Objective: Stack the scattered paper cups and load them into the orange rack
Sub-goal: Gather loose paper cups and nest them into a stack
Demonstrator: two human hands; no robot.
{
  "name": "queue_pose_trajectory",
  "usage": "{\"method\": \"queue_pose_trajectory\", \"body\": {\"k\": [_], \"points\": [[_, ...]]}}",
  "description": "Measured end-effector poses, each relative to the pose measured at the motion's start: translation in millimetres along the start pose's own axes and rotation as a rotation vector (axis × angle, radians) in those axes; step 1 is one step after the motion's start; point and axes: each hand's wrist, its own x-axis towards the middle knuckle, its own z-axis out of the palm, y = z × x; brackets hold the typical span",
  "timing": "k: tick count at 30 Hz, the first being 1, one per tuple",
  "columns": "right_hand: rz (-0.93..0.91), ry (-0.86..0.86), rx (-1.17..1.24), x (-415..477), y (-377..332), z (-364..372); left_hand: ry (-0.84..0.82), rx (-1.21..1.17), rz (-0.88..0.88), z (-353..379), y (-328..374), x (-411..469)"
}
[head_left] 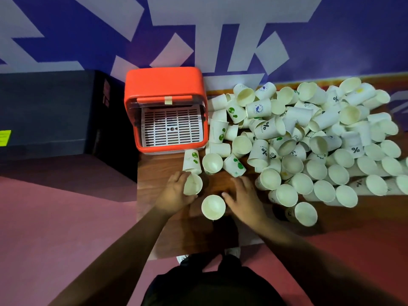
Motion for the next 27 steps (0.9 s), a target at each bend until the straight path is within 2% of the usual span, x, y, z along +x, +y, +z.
{"method": "queue_pose_trajectory", "body": {"k": [2, 7, 14, 16, 19, 23, 27], "points": [[0.025, 0.051, -0.073, 15, 12, -6, 0.035, -0.047, -0.022, -12, 3, -7], [0.089, -0.014, -0.13, 54, 16, -12, 0.055, -0.196, 0.01, -40, 17, -21], [0.143, -0.115, -0.189, 81, 13, 0, -0.086, -0.474, 0.097, -43, 63, -29], [0.158, -0.155, -0.199, 86, 14, 4, -0.134, -0.457, 0.088, -33, 64, -32], [0.18, -0.186, -0.199, 92, 17, 11, -0.179, -0.309, 0.083, -14, 58, -36], [0.236, -0.189, -0.079, 88, 22, 20, -0.165, -0.164, 0.118, 14, 49, -40], [0.293, -0.191, 0.011, 74, 22, 16, -0.16, -0.137, 0.087, 31, 45, -40]]}}
